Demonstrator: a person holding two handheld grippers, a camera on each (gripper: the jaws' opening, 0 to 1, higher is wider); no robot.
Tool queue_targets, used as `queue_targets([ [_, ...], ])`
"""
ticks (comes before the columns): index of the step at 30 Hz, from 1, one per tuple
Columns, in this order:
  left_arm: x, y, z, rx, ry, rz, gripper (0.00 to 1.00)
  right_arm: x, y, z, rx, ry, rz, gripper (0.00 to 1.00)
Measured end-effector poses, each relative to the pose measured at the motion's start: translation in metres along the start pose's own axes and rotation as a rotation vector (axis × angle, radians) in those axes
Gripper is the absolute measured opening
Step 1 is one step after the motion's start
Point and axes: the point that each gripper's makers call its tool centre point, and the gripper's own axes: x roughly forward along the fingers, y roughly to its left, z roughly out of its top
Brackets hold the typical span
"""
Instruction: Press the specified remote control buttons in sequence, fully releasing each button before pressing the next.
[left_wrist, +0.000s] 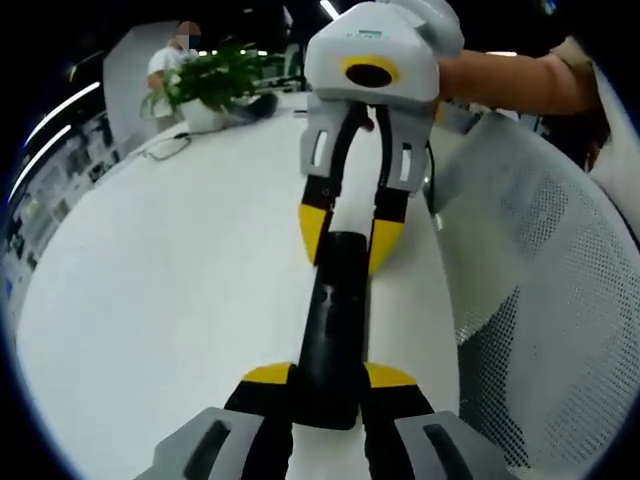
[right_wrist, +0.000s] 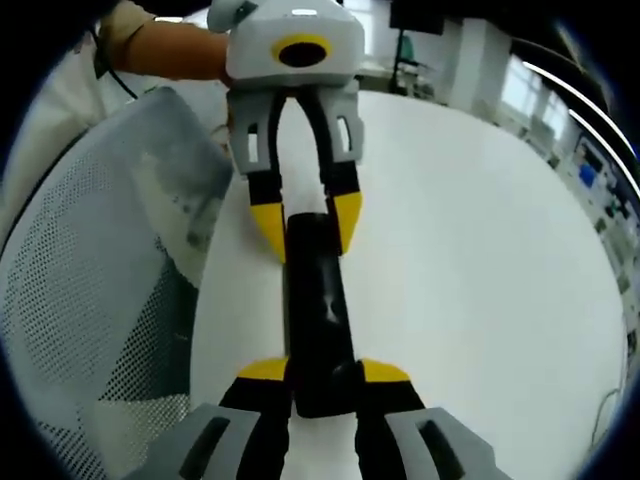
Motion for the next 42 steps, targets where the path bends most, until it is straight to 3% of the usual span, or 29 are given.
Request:
queue_targets([
  [23, 0.0, -0.001, -0.001, 0.017, -0.03, -0.008, 0.25, 0.001, 0.0, -0.002, -0.019, 0.064, 0.0, 0.22],
  [36, -0.001, -0.001, -0.001, 0.033, -0.026, -0.008, 0.24, -0.006, -0.001, 0.001, 0.01, 0.026, -0.004, 0.22],
  [42, -0.002, -0.002, -0.001, 0.035, -0.029, -0.007, 0.24, -0.015, 0.002, 0.0, -0.001, 0.04, -0.013, 0.21],
])
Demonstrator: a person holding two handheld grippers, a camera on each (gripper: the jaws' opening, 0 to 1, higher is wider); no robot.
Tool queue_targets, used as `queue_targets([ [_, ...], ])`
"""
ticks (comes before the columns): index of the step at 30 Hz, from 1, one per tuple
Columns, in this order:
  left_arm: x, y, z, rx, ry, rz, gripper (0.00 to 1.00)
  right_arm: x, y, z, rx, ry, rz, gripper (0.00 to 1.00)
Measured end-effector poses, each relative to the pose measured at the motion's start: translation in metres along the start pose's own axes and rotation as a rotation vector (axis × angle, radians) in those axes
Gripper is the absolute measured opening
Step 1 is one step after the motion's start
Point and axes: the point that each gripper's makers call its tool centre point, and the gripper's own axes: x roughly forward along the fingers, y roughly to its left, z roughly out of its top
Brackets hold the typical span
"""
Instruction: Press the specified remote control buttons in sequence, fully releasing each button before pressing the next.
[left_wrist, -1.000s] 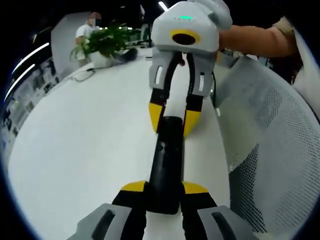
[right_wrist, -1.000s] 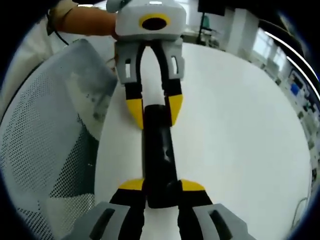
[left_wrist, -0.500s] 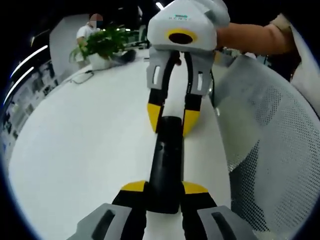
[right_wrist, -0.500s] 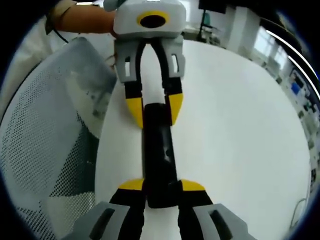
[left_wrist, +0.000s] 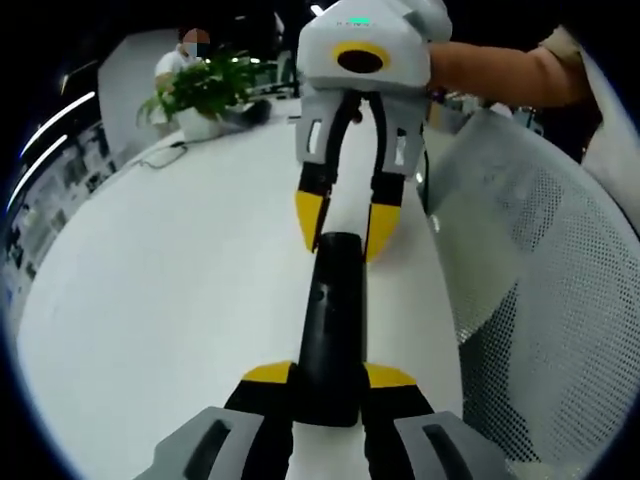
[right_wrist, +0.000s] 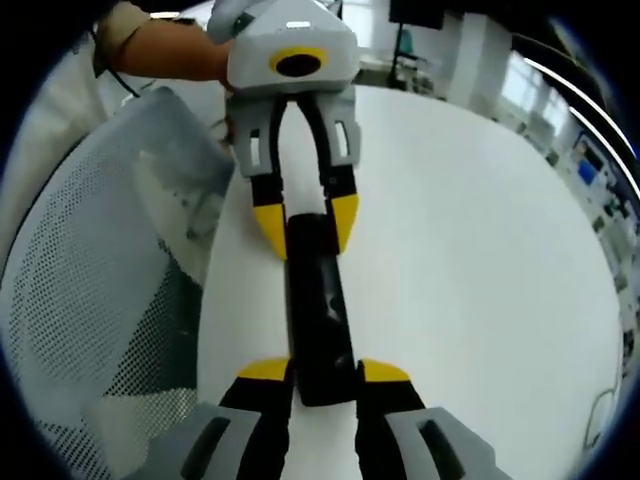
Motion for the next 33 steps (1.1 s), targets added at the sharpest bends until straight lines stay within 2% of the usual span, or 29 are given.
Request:
queue_targets([
  [8, 0.001, 0.0, -0.001, 0.005, 0.002, 0.001, 0.24, -0.019, -0.003, 0.0, -0.021, 0.021, -0.024, 0.1],
  [12, 0.001, 0.001, -0.001, 0.012, 0.004, 0.002, 0.24, -0.026, -0.003, 0.0, -0.041, 0.039, -0.024, 0.0],
  [19, 0.001, 0.001, -0.002, 0.012, -0.006, 0.003, 0.24, -0.033, -0.003, 0.002, -0.069, 0.081, -0.022, 0.0],
  [29, 0.001, 0.001, -0.002, 0.009, -0.028, 0.003, 0.24, -0.028, -0.003, 0.0, -0.074, 0.12, 0.001, 0.0],
  [33, 0.0, 0.001, -0.002, 0.014, -0.034, 0.003, 0.24, -0.024, -0.001, -0.004, -0.082, 0.158, 0.014, 0.0],
])
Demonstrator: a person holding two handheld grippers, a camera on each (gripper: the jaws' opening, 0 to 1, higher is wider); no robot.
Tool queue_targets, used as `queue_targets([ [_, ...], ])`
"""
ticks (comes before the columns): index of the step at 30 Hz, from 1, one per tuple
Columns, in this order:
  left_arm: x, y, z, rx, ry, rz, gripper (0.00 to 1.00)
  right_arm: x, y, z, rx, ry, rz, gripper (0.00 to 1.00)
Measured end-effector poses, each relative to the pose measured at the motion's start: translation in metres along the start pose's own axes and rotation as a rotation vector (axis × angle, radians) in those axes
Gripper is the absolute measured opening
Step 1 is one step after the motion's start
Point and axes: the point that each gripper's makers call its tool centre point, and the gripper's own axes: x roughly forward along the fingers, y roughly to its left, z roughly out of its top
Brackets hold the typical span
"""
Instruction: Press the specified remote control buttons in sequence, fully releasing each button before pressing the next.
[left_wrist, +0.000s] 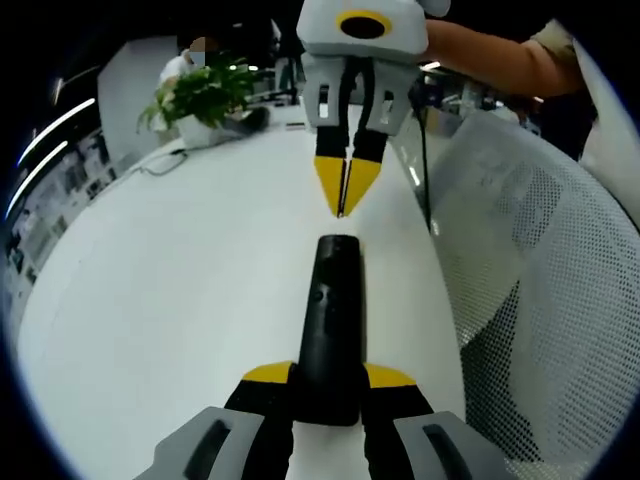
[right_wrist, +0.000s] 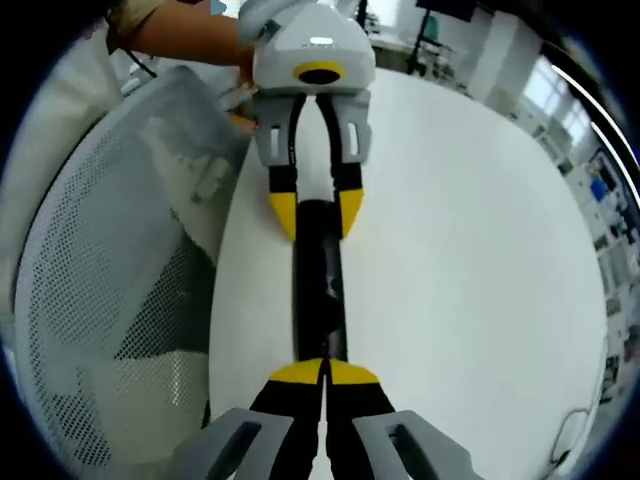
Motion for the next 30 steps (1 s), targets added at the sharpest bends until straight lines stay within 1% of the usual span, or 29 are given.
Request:
queue_targets([
  [3, 0.0, 0.0, 0.0, 0.0, -0.002, 0.001, 0.24, 0.003, 0.002, 0.0, 0.006, 0.005, 0.016, 0.0],
  [9, 0.0, 0.0, 0.0, -0.004, -0.01, 0.004, 0.24, 0.007, 0.0, -0.005, 0.0, 0.033, 0.025, 0.0],
  [19, 0.0, 0.0, 0.001, 0.0, -0.009, 0.004, 0.24, 0.014, 0.0, -0.005, -0.003, 0.06, 0.04, 0.0],
  [21, 0.0, -0.001, 0.001, 0.001, -0.009, 0.003, 0.24, 0.016, -0.002, -0.008, -0.009, 0.072, 0.041, 0.0],
  [30, 0.0, 0.001, 0.0, 0.001, -0.01, 0.002, 0.24, 0.019, -0.002, -0.009, -0.017, 0.088, 0.055, 0.0],
])
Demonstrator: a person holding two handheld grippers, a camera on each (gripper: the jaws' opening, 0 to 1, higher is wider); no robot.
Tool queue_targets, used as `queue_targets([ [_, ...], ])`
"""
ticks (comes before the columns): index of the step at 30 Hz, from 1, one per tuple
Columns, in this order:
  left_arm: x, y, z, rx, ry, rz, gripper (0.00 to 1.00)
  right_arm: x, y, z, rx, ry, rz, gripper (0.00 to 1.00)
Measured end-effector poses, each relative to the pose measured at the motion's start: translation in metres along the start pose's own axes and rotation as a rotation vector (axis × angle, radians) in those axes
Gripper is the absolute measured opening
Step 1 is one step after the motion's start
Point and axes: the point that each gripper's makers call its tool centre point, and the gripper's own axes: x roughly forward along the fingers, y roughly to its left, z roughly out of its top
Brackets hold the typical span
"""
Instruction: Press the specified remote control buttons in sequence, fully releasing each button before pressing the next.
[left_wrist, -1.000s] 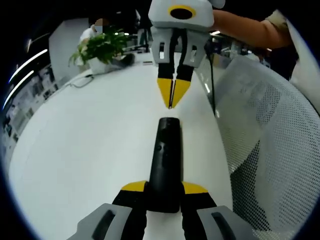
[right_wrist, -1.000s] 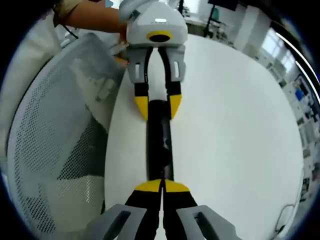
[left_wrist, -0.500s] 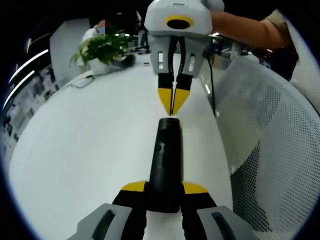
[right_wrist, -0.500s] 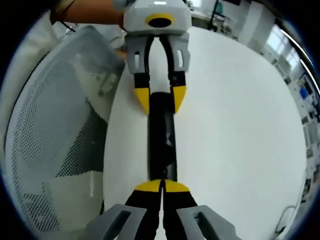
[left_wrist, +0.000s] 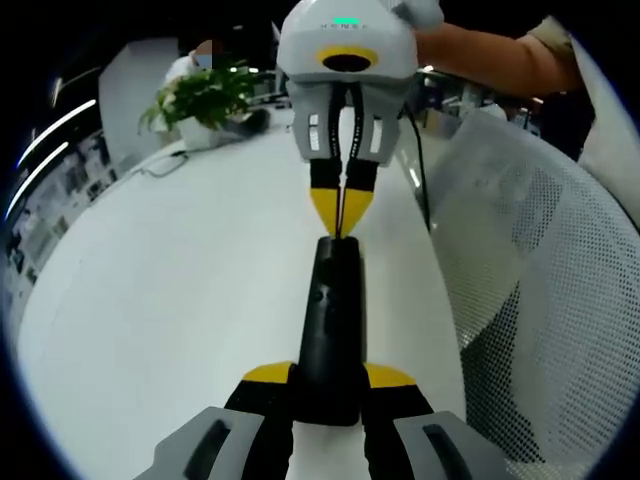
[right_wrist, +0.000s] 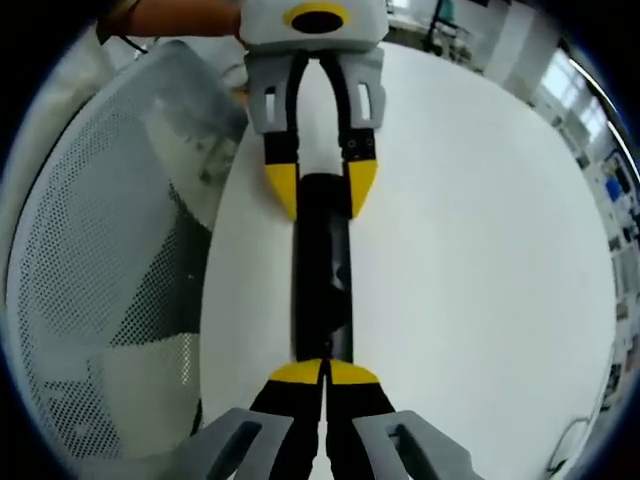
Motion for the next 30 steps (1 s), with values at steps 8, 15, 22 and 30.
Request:
queue_targets([
  [8, 0.0002, 0.0004, -0.0002, -0.002, -0.005, 0.0, 0.24, 0.0014, -0.001, -0.0008, -0.021, 0.032, 0.004, 0.0],
  [15, -0.0001, 0.0001, -0.0002, -0.005, -0.013, 0.001, 0.24, 0.0028, -0.0018, -0.0003, -0.026, 0.065, 0.023, 0.0],
  [22, -0.0004, -0.0004, 0.0, -0.007, -0.014, 0.004, 0.24, 0.0019, -0.0012, -0.0002, 0.019, 0.044, 0.04, 0.0],
  [30, -0.0005, -0.0008, 0.0, -0.008, -0.014, 0.005, 0.24, 0.0029, -0.0011, 0.0, 0.018, 0.066, 0.043, 0.0],
])
